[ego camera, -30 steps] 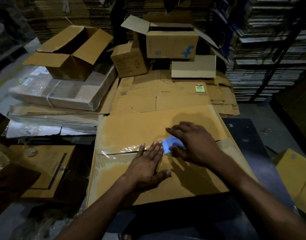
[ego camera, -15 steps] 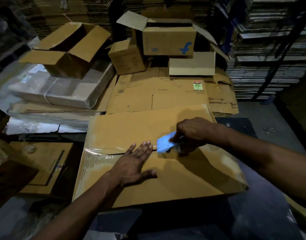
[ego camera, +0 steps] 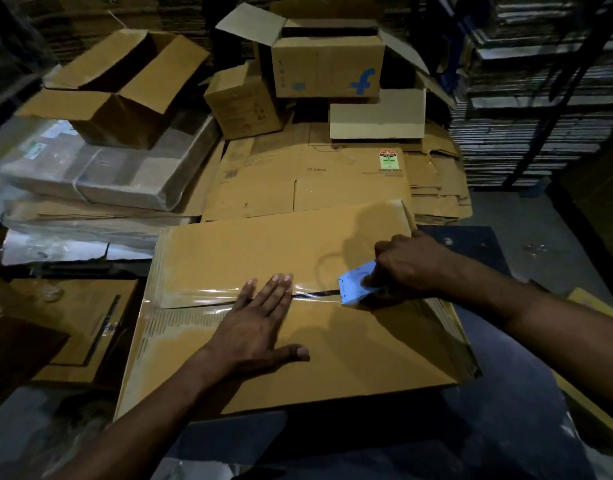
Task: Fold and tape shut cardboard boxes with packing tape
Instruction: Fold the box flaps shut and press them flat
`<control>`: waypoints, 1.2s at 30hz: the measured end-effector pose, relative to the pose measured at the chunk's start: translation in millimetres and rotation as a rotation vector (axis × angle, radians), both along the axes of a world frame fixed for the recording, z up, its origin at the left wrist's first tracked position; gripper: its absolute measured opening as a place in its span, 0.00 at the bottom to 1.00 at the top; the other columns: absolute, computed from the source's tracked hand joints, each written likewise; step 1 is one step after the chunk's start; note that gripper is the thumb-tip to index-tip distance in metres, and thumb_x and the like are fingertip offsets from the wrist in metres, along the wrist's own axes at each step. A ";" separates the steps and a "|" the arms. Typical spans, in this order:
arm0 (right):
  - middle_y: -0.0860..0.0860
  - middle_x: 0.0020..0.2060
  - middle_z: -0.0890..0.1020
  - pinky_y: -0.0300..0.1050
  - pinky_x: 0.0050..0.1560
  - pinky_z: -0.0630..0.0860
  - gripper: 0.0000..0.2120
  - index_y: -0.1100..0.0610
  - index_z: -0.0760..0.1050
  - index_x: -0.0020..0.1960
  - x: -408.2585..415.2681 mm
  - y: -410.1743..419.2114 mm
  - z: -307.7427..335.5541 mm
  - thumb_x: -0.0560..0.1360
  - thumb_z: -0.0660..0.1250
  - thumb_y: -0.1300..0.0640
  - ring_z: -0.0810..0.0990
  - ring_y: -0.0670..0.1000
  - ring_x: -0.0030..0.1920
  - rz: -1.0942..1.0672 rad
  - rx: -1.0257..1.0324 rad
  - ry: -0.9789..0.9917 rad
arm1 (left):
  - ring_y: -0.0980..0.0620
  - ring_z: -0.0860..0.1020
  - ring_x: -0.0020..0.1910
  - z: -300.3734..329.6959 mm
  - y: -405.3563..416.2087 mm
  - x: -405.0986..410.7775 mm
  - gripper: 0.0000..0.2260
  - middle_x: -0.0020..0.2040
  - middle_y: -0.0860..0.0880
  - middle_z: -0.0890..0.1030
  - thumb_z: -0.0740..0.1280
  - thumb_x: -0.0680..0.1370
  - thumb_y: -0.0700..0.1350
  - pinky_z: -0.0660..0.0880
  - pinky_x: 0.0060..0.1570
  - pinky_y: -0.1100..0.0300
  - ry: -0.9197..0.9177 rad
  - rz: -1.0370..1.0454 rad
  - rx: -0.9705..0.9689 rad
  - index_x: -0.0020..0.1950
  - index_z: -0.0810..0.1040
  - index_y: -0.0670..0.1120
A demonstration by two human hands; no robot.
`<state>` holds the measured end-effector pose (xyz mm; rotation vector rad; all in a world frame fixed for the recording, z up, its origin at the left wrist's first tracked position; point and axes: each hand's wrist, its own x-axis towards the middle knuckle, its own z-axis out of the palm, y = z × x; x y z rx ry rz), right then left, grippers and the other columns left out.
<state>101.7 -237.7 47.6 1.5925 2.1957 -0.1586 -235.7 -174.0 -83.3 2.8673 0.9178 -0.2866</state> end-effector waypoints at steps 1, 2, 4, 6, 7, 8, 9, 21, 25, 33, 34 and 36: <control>0.48 0.56 0.74 0.54 0.55 0.74 0.23 0.34 0.74 0.73 0.7 -3.3 -1.5 0.81 0.61 0.30 0.77 0.55 0.57 0.012 0.012 -0.005 | 0.53 0.31 0.86 0.7 -6.4 10.5 0.55 0.89 0.51 0.34 0.43 0.76 0.85 0.37 0.86 0.40 -0.013 -0.007 0.001 0.90 0.39 0.48; 0.49 0.56 0.74 0.55 0.54 0.74 0.24 0.34 0.74 0.73 1.5 -6.3 -1.2 0.81 0.59 0.28 0.76 0.55 0.56 0.019 0.015 -0.013 | 0.53 0.31 0.86 -0.1 -13.1 23.9 0.55 0.89 0.51 0.35 0.43 0.76 0.85 0.38 0.86 0.40 -0.024 -0.021 -0.021 0.90 0.40 0.47; 0.51 0.62 0.73 0.57 0.56 0.75 0.25 0.33 0.71 0.75 1.6 -10.7 -0.7 0.81 0.59 0.29 0.74 0.57 0.61 0.039 0.005 -0.025 | 0.53 0.32 0.87 -4.6 -26.8 52.7 0.56 0.89 0.50 0.36 0.43 0.75 0.85 0.39 0.86 0.40 -0.029 -0.041 -0.072 0.90 0.41 0.46; 0.53 0.69 0.71 0.59 0.59 0.76 0.27 0.34 0.70 0.77 1.1 -11.3 -1.4 0.80 0.61 0.29 0.72 0.58 0.66 0.084 0.013 -0.043 | 0.53 0.32 0.87 -6.6 -35.9 73.7 0.58 0.89 0.51 0.37 0.44 0.74 0.86 0.39 0.86 0.40 -0.026 -0.003 -0.101 0.90 0.42 0.46; 0.53 0.71 0.71 0.60 0.59 0.77 0.27 0.35 0.70 0.76 0.8 -10.2 -0.9 0.79 0.61 0.28 0.72 0.58 0.67 0.096 0.018 -0.047 | 0.53 0.33 0.87 -4.8 -37.5 77.8 0.58 0.89 0.51 0.37 0.44 0.74 0.86 0.39 0.86 0.40 -0.035 0.026 -0.110 0.90 0.43 0.46; 0.54 0.72 0.70 0.60 0.60 0.77 0.28 0.35 0.71 0.76 0.1 -9.3 0.4 0.79 0.61 0.29 0.72 0.58 0.68 0.097 0.011 -0.046 | 0.53 0.34 0.87 -2.2 -37.6 76.6 0.56 0.89 0.51 0.37 0.45 0.75 0.86 0.39 0.86 0.40 -0.054 0.047 -0.108 0.90 0.45 0.47; 0.53 0.73 0.70 0.60 0.61 0.77 0.27 0.36 0.71 0.76 -1.6 -8.6 1.7 0.79 0.63 0.29 0.71 0.58 0.69 0.102 0.003 -0.035 | 0.53 0.35 0.88 0.3 -36.7 70.2 0.55 0.90 0.51 0.38 0.46 0.76 0.85 0.41 0.86 0.40 -0.084 0.058 -0.094 0.90 0.48 0.47; 0.47 0.72 0.73 0.54 0.60 0.77 0.27 0.33 0.73 0.73 -12.6 2.5 6.1 0.77 0.62 0.26 0.72 0.52 0.67 0.063 -0.019 0.041 | 0.43 0.77 0.60 -3.4 -9.0 -59.3 0.34 0.62 0.47 0.79 0.55 0.83 0.75 0.78 0.56 0.47 -0.272 0.393 0.175 0.62 0.82 0.47; 0.46 0.71 0.75 0.53 0.57 0.78 0.27 0.34 0.74 0.73 -9.2 1.0 5.8 0.78 0.62 0.27 0.74 0.51 0.64 0.038 -0.014 0.033 | 0.44 0.75 0.70 4.7 -0.5 -17.9 0.38 0.72 0.48 0.78 0.52 0.83 0.77 0.74 0.67 0.47 -0.293 0.260 0.116 0.75 0.79 0.50; 0.51 0.66 0.76 0.52 0.50 0.80 0.27 0.38 0.72 0.75 -3.4 4.5 7.3 0.81 0.56 0.29 0.78 0.54 0.57 0.128 -0.036 -0.024 | 0.51 0.34 0.87 -12.6 -28.8 66.9 0.56 0.89 0.46 0.36 0.42 0.76 0.84 0.38 0.85 0.40 -0.051 0.047 -0.102 0.90 0.41 0.44; 0.51 0.65 0.76 0.52 0.50 0.80 0.27 0.39 0.73 0.75 -1.4 6.1 7.1 0.81 0.57 0.29 0.79 0.54 0.56 0.144 -0.041 -0.017 | 0.52 0.33 0.87 -12.0 -29.0 66.0 0.55 0.89 0.47 0.35 0.42 0.77 0.84 0.38 0.85 0.40 -0.052 0.051 -0.095 0.90 0.41 0.45; 0.51 0.65 0.77 0.53 0.50 0.82 0.28 0.40 0.73 0.75 4.4 9.2 6.6 0.80 0.60 0.29 0.80 0.54 0.56 0.160 -0.048 0.014 | 0.53 0.33 0.87 -8.2 -31.7 70.8 0.54 0.89 0.49 0.35 0.42 0.77 0.84 0.37 0.85 0.39 -0.077 0.069 -0.068 0.90 0.41 0.45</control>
